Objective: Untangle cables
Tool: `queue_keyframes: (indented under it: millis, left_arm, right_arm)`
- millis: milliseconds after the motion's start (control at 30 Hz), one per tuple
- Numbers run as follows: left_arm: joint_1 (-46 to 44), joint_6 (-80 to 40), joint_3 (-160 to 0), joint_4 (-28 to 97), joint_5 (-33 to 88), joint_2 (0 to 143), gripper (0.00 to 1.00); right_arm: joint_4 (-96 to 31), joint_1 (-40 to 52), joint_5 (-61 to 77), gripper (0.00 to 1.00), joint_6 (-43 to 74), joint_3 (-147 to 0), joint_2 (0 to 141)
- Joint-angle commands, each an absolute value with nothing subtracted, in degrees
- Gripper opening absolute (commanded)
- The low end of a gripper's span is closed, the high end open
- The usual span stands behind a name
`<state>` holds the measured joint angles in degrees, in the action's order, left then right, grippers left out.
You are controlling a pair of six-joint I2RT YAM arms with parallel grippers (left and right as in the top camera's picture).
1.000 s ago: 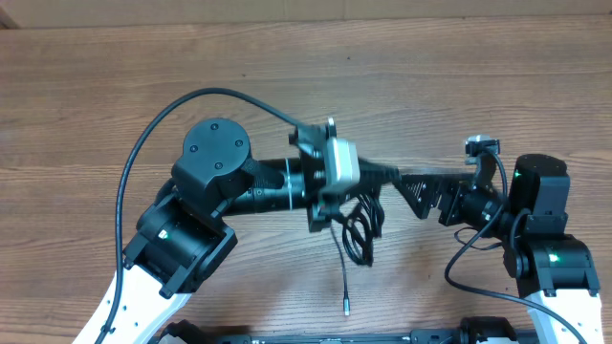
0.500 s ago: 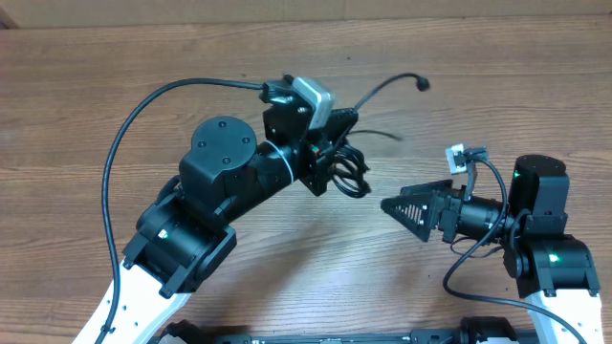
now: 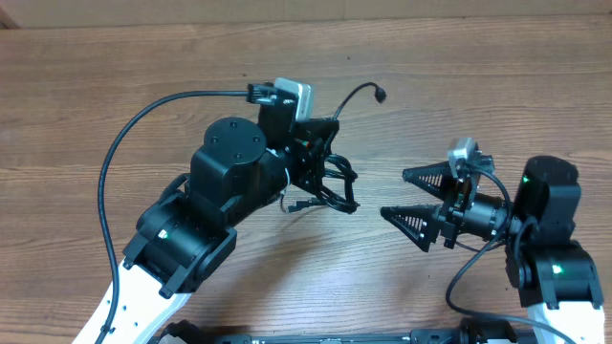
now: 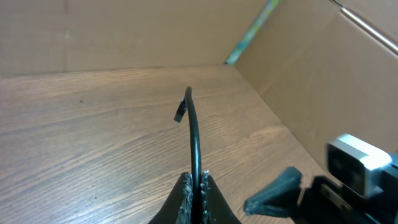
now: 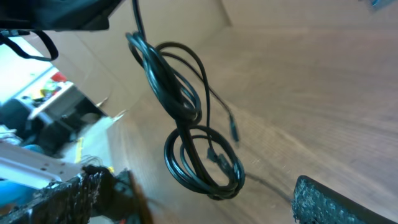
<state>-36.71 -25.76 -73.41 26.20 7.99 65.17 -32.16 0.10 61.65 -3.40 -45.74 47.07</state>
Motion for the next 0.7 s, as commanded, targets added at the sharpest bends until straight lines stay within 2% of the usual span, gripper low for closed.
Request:
queue_keyframes:
  millis: [0, 200, 333, 533, 667]
  left_arm:
    - [-36.4, -30.3, -74.0, 25.7, 4.2, 64.4, 0.04]
    - [-36.5, -35.4, -74.0, 26.0, 4.1, 64.5, 0.04]
    - [-36.5, -41.4, -74.0, 27.4, 4.1, 65.2, 0.04]
    - [-36.5, -52.2, -74.0, 28.6, 4.8, 66.7, 0.04]
    - [-36.4, -54.5, -74.0, 28.5, 9.2, 68.1, 0.04]
  right_arm:
    - [-32.0, 0.4, 57.5, 1.00, -2.8, -47.1, 45.5]
    - [-32.5, 2.6, 53.2, 1.00, -6.3, -47.9, 45.5]
    - [-33.5, 9.0, 43.3, 1.00, -14.1, -50.2, 45.5]
    - [-33.3, 15.4, 36.0, 1.00, -21.0, -50.7, 46.1]
    - [-31.7, 17.7, 35.4, 0.90, -22.6, -50.7, 48.2]
